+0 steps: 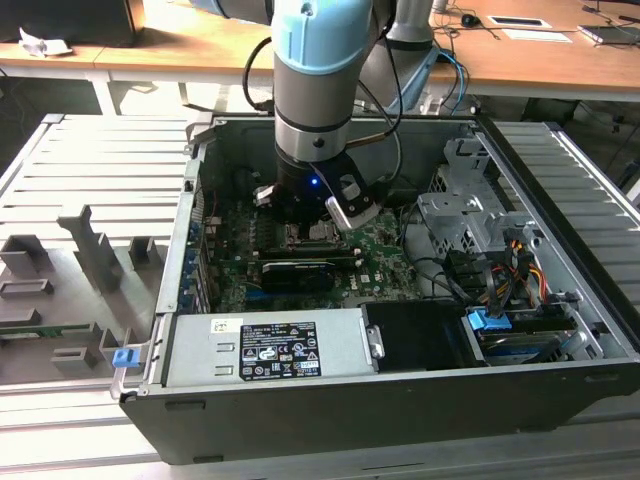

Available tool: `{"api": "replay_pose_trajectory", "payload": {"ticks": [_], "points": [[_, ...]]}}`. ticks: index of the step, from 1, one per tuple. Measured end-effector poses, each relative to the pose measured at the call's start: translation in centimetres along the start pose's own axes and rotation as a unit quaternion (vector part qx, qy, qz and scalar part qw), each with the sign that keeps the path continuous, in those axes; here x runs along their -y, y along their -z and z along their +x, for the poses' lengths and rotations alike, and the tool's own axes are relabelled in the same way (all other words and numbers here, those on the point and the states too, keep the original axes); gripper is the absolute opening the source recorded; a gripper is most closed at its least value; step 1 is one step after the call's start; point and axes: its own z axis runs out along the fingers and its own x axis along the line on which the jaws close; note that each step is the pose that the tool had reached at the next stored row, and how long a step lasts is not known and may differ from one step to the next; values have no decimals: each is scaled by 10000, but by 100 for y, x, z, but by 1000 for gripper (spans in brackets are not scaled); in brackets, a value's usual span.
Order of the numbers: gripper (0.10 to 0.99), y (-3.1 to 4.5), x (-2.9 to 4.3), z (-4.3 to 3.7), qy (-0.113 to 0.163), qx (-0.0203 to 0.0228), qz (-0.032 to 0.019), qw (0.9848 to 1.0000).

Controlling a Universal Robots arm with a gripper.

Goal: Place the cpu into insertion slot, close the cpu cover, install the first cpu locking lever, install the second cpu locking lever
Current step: 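Install the second cpu locking lever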

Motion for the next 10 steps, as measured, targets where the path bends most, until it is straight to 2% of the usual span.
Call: {"api": "replay_pose_trajectory", "payload": {"ticks": [4, 10], "points": [[106, -88, 19, 20, 33, -5, -19, 10000], [106, -93, 45, 67, 32, 3, -102, 9999]]}}
